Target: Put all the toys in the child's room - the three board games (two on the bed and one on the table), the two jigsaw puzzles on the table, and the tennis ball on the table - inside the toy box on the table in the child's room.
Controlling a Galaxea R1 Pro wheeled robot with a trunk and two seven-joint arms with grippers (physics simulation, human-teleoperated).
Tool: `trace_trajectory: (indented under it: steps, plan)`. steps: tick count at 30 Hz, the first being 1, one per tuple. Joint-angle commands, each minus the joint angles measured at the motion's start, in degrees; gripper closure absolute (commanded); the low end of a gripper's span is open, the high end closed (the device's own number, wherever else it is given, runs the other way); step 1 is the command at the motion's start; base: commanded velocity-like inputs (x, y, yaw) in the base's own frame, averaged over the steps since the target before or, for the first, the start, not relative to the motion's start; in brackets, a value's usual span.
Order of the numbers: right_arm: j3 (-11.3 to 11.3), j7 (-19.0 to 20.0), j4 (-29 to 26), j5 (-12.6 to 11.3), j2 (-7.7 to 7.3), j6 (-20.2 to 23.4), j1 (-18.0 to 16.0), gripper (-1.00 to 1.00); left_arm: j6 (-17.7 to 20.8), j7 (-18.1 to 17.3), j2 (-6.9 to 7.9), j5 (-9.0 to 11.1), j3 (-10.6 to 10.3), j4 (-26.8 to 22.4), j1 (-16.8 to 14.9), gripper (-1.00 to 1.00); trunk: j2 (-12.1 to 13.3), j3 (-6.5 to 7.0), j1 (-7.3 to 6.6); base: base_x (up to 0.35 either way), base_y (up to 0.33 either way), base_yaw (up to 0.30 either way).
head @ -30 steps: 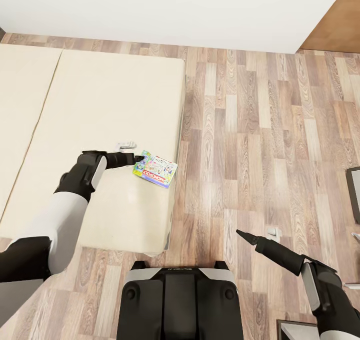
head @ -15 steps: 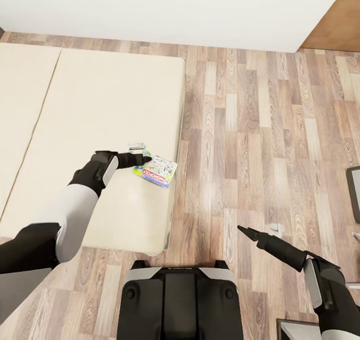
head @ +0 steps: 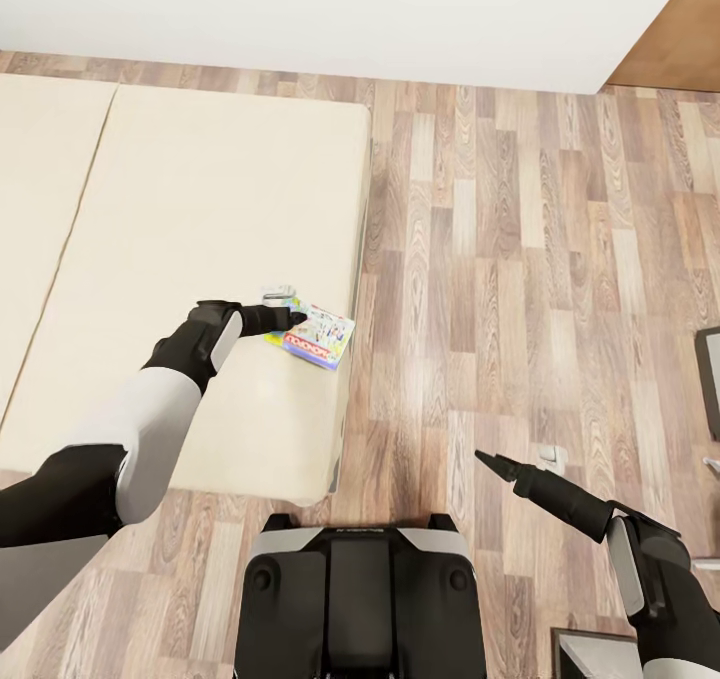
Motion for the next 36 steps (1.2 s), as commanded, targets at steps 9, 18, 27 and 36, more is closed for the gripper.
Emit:
trace_trajectory:
  steps: [9, 18, 27, 36]
  plan:
    - [0.0, 0.1, 0.0, -0.3, 0.0, 0.4, 0.0, -1.0, 0.3, 0.2, 0.03, -0.1, 0.2, -0.1, 0.0, -1.0, -0.1, -0.71, 0.02, 0.0, 0.0, 0.0]
    - [0.0, 0.0, 0.0, -0.3, 0.0, 0.3, 0.0, -1.0, 0.2, 0.3, 0.13, -0.1, 0.2, -0.1, 0.0, -1.0, -0.1, -0.8, 0.02, 0.0, 0.0, 0.0]
    - [0.0, 0.1, 0.0, -0.3, 0.0, 0.3, 0.0, -1.0, 0.2, 0.2, 0.07, -0.1, 0.2, -0.1, 0.0, -1.0, -0.1, -0.8, 0.02, 0.0, 0.0, 0.0]
    - [0.0, 0.2, 0.0, -0.3, 0.0, 0.3, 0.0, -1.0, 0.2, 0.2, 0.03, -0.1, 0.0, -0.1, 0.0, -1.0, -0.1, -0.92, 0.02, 0.0, 0.0, 0.0]
